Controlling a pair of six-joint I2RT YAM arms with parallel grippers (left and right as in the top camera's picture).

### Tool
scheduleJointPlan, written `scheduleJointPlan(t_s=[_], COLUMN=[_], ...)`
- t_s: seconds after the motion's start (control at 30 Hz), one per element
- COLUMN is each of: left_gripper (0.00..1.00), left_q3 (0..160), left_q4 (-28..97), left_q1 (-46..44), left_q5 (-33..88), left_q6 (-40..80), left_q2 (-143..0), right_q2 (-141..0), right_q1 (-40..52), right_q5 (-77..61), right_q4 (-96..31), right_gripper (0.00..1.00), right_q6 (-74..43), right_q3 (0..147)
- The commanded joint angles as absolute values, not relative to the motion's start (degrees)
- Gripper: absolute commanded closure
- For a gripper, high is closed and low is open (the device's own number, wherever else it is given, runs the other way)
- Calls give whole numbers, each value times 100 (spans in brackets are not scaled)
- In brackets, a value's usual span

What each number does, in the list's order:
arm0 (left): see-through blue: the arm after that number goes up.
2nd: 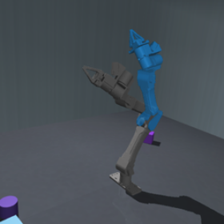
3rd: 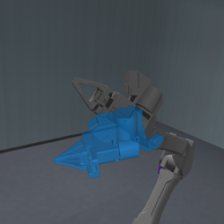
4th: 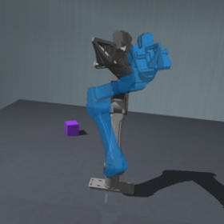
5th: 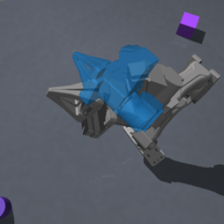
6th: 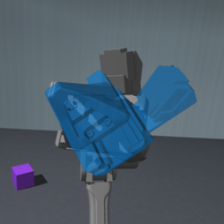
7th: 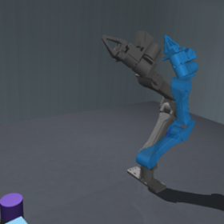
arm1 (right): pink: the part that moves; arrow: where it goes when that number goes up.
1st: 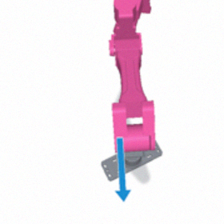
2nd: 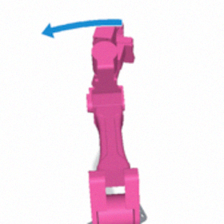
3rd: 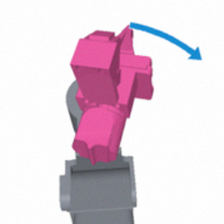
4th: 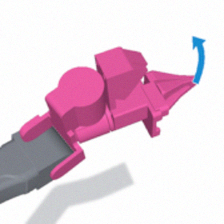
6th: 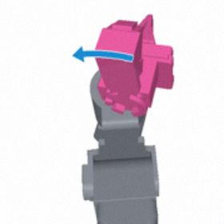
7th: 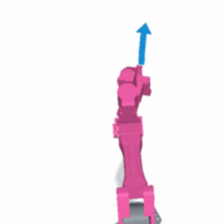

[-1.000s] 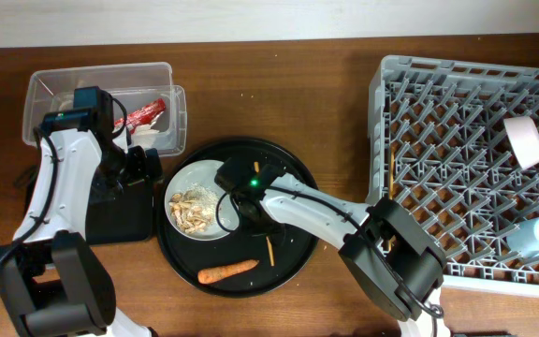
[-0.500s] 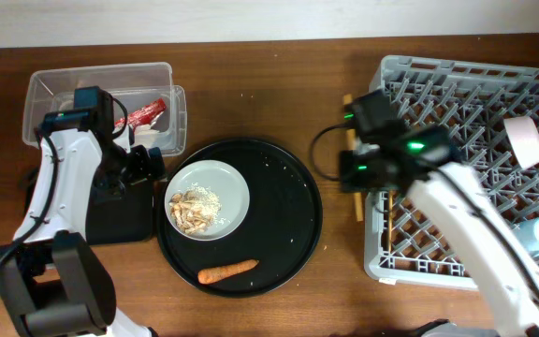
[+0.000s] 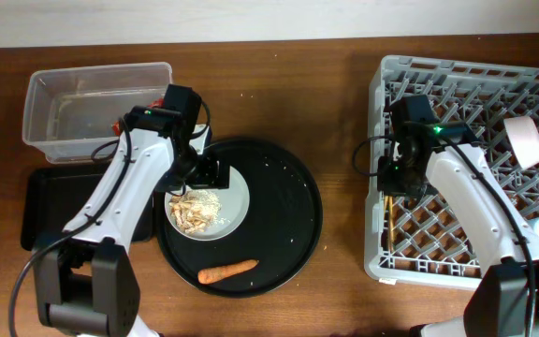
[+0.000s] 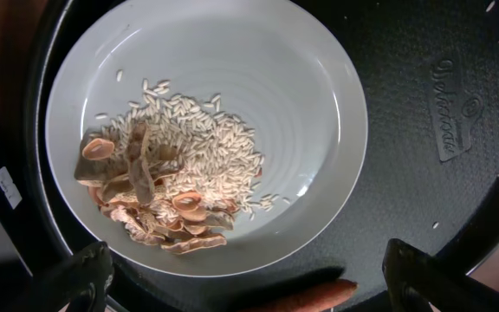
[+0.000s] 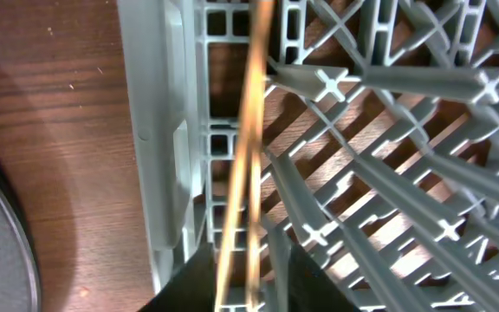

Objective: Sort waste into correct bins and load items into the dishwasher rack
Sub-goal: 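Grasp the carrot with the left gripper and drop it on the black tray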

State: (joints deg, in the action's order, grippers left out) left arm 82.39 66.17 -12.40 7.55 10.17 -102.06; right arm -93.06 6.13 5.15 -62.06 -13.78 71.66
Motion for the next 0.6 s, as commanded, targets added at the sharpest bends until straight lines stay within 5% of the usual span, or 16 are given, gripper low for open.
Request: scheduleJointPlan(t_s=[0.0, 0.07, 0.1, 0.2, 0.37, 0.57], left_gripper=[1, 1, 1, 1, 1, 1], left_q3=[8261, 8261, 8261, 8259, 8110, 7008], left_q4=[6563, 6514, 6541, 6700, 7415, 7478], left_q1=[-1264, -1264, -1293, -1568, -3203, -4237], left_q5=[1076, 1339, 1330, 1247, 99, -867], left_q6=[1135, 1135, 1444, 3336, 6807, 7137], left_q2=[-10053, -10053, -10053, -10053, -10047, -9164], right_q2=[-9279, -8906, -8468, -7771, -7891, -7907], right_q1=[587, 587, 561, -51, -1015, -1015], right_q5=[563, 449, 451, -3, -1013, -991], right_q4=[-6191, -6211, -6254, -6455, -6681, -6670], right_gripper=[63, 62, 48, 33, 31, 31], right_q6=[-1391, -1391, -1391, -1365, -703, -683], right_q3=[7105, 7124, 7137, 7137, 7135, 7135])
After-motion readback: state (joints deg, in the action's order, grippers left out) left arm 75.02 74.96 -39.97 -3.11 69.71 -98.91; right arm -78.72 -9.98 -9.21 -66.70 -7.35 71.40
